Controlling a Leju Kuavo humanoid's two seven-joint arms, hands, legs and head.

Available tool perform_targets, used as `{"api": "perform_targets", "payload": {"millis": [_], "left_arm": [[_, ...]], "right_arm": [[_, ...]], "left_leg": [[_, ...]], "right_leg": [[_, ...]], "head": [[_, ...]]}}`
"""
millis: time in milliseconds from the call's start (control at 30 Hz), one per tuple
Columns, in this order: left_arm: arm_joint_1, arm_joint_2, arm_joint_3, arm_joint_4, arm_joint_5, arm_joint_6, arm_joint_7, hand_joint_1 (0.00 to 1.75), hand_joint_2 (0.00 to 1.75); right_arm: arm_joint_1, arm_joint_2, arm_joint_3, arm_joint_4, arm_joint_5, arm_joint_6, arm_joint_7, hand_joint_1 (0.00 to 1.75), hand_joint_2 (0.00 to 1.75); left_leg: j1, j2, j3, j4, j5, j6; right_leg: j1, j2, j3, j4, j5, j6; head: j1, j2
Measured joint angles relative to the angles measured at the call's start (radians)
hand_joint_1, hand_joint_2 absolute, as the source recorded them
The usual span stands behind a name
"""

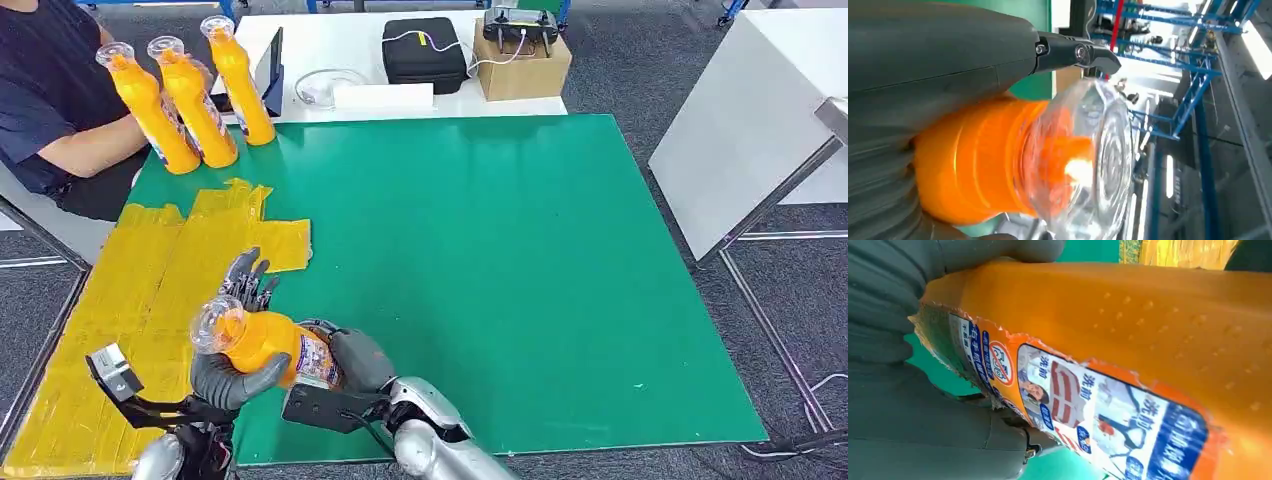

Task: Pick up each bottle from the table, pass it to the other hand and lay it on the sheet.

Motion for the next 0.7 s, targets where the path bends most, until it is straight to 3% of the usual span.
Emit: {"api": "perform_targets", "payload": {"millis": [567, 600, 633, 700], "left_arm": [[-0.003, 0.067, -0.051, 0.027, -0.108, -0.003, -0.056, 0.05, 1.75], [-0.003, 0.068, -0.051, 0.028, -0.108, -0.004, -0.056, 1.27, 1.75], [-0.003, 0.069, -0.052, 0.028, -0.107, -0.004, -0.056, 1.75, 1.75], [-0.002, 0.072, -0.053, 0.029, -0.107, -0.006, -0.056, 1.75, 1.75]], "right_arm": [[-0.024, -0.002, 0.012, -0.006, -0.031, 0.036, -0.003, 1.75, 1.75], [-0.025, -0.002, 0.014, -0.006, -0.032, 0.036, -0.003, 1.75, 1.75], [-0.025, -0.002, 0.014, -0.006, -0.032, 0.036, -0.003, 1.75, 1.75], [-0.025, -0.002, 0.015, -0.006, -0.033, 0.036, -0.003, 1.75, 1.75]], "left_leg": [[0.000, 0.000, 0.000, 0.000, 0.000, 0.000], [0.000, 0.000, 0.000, 0.000, 0.000, 0.000], [0.000, 0.000, 0.000, 0.000, 0.000, 0.000], [0.000, 0.000, 0.000, 0.000, 0.000, 0.000]], "right_leg": [[0.000, 0.000, 0.000, 0.000, 0.000, 0.000], [0.000, 0.000, 0.000, 0.000, 0.000, 0.000], [0.000, 0.000, 0.000, 0.000, 0.000, 0.000], [0.000, 0.000, 0.000, 0.000, 0.000, 0.000]], "head": [[0.000, 0.000], [0.000, 0.000], [0.000, 0.000], [0.000, 0.000]]}}
